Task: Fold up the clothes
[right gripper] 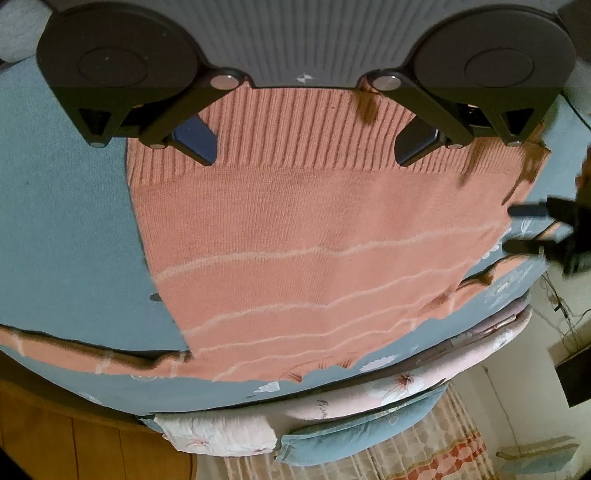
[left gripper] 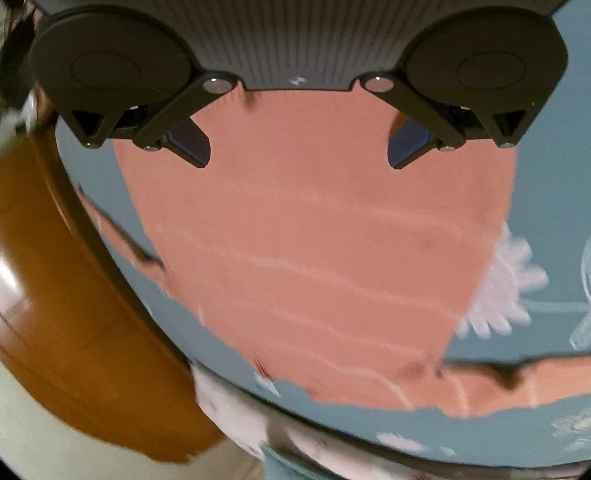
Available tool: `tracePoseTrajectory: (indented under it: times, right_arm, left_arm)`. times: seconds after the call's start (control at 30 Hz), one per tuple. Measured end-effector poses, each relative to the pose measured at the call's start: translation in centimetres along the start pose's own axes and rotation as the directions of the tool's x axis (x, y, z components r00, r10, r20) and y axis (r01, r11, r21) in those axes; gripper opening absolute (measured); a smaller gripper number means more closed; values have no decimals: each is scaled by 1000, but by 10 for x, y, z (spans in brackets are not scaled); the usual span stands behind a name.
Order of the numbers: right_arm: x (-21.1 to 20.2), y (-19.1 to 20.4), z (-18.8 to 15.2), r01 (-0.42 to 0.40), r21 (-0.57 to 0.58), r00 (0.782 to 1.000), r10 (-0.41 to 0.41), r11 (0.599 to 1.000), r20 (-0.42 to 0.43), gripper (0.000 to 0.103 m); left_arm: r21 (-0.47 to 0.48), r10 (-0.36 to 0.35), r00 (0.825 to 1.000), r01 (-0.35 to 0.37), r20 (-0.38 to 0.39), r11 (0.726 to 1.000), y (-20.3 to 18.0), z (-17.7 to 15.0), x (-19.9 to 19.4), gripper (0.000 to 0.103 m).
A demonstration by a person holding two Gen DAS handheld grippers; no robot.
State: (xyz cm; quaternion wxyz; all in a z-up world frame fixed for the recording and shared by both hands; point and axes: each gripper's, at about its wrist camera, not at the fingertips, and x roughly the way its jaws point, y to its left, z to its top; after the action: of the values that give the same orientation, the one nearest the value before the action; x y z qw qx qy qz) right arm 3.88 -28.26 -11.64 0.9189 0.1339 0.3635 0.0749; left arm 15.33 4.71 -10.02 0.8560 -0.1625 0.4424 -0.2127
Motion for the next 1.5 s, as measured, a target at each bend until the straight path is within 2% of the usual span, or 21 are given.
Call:
tracePoseTrajectory:
  times: [0.17,0.37,0.5,0.53,0.63,0.73,0.8,0.9,1.13,1.23,1.33,1.5]
  right_arm:
    - [0,-2,0,-5,5,1000,5,1000,6,103]
    - [1,3,-2,17,-22,1000,-17,1000,6,103]
    - [2,7,-2,38,-37,999,-38,999,1,103]
    - [2,7,-2,42,-34,999,-42,999,0,103]
    - [2,8,-2,54,-29,999,-54,998,-2,103]
    - [2,8,-3,55,-32,998,-55,998,-1,103]
    - [1,6,-3,48,-23,999,-48,999,6,103]
    - [3,7,-3,55,-12,998,-54,998,11,103]
    - [5,12,-5,82,-60,997,-82,995,9,103]
    - [7,17,-6,102,-92,995,-102,991,1,103]
    - [10,22,-8,128,-133,992,-130,983,-7,103]
    - [11,25,-8,139,-156,989,-144,978,-18,103]
  left_arm:
    - [-1,44,998,-44,40,999,3,-39,-14,102]
    - [5,60,998,-60,27,998,5,-58,-36,102]
    - [-9,56,993,-55,107,998,10,-44,-45,102]
    - [-31,52,993,-49,110,998,16,-37,-43,102]
    - [-172,101,993,-90,56,981,43,-22,-36,102]
    - [-207,137,987,-118,81,971,55,-17,-54,101]
    - [-199,139,983,-114,120,973,54,-15,-69,102]
    - [-186,103,983,-73,153,980,47,-12,-78,102]
    - [-104,21,997,-13,73,994,20,-24,-32,102]
    - [-72,32,998,-28,59,997,17,-37,-16,102]
    - [-17,38,996,-36,82,999,12,-45,-18,102]
    - [10,29,995,-30,93,999,12,-48,-21,102]
